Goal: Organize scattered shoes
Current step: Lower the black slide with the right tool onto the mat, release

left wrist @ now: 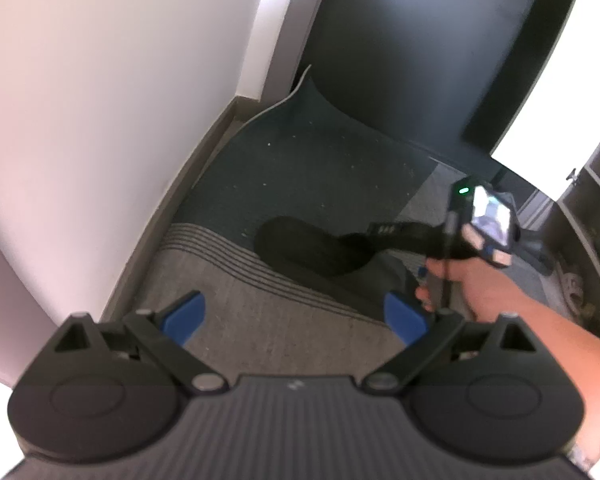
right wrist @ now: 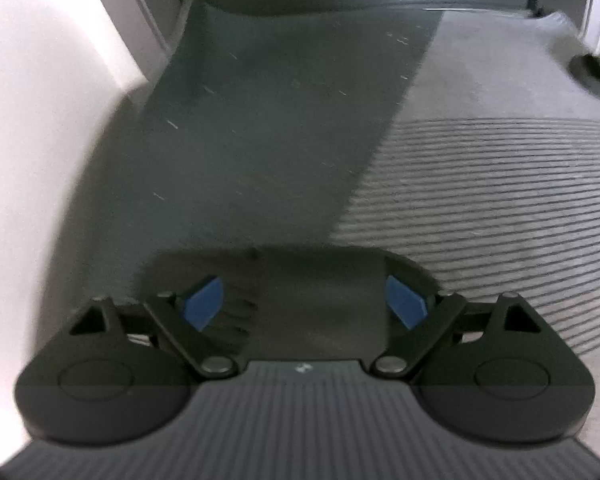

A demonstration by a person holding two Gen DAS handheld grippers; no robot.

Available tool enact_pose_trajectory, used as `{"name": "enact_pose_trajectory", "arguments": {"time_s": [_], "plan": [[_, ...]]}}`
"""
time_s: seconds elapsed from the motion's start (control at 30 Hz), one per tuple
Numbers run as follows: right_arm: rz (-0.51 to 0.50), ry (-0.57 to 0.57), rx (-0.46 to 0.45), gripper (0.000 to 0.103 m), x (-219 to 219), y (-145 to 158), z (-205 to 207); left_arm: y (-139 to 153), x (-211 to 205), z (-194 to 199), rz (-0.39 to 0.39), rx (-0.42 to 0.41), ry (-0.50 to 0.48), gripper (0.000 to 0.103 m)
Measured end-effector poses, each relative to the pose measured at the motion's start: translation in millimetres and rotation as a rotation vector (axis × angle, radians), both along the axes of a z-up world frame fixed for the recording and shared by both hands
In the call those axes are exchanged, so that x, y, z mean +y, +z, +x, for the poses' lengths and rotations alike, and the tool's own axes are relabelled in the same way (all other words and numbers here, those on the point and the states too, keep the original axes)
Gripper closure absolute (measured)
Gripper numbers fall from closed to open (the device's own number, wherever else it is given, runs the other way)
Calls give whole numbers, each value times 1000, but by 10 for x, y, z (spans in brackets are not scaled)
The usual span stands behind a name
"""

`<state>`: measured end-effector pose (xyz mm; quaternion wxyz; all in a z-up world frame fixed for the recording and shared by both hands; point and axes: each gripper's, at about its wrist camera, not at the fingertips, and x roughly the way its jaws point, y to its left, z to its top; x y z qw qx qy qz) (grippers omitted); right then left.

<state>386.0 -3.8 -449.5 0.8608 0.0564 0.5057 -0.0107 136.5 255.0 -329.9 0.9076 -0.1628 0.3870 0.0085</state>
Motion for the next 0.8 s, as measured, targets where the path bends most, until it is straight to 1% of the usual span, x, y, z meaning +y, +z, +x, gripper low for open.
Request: {"name": "enact_pose_trajectory", "arguments": {"time_s": [0.1, 0.17, 0.2, 0.23, 0.27, 0.3, 0.33, 0.37, 0.4, 0.47, 0.53, 0.6, 0.63, 0.73, 0.8], "plan": [[-7, -35, 5, 12, 29, -93, 0, -6, -10, 18, 11, 8, 8, 7], [-10, -38, 2, 14, 65, -84, 0, -21, -12, 26, -1, 17, 8, 8], [-11, -39, 1, 31, 83, -79, 0, -29, -12, 20, -8, 19, 7, 8], [7, -28, -3, 31, 82, -74, 0, -28, -7, 13, -6, 19, 7, 8], [5, 6, -17, 37, 107, -41, -9, -24, -1, 11, -5, 19, 9, 8], [-8, 62, -31, 45, 125, -14, -29, -22, 10, 11, -5, 19, 13, 8], [-24, 130, -57, 51, 148, 22, -47, -24, 36, 7, -7, 20, 21, 8], [-40, 199, -84, 61, 172, 60, -66, -29, 59, 10, -11, 21, 27, 8], [-44, 262, -100, 69, 175, 86, -82, -38, 84, 16, -19, 25, 33, 8], [-36, 353, -107, 75, 144, 119, -93, -55, 129, 20, -40, 34, 45, 8], [-48, 427, -101, 76, 116, 143, -90, -70, 146, 24, -52, 42, 48, 8], [-58, 484, -73, 76, 67, 177, -73, -66, 144, 16, -53, 40, 46, 8], [-61, 492, -64, 76, 53, 187, -71, -61, 139, 11, -52, 37, 44, 8], [-130, 572, -33, 76, 30, 196, -90, -47, 133, 0, -51, 30, 40, 8], [-197, 623, -27, 77, -7, 204, -135, -45, 138, -10, -52, 28, 38, 7]]}}
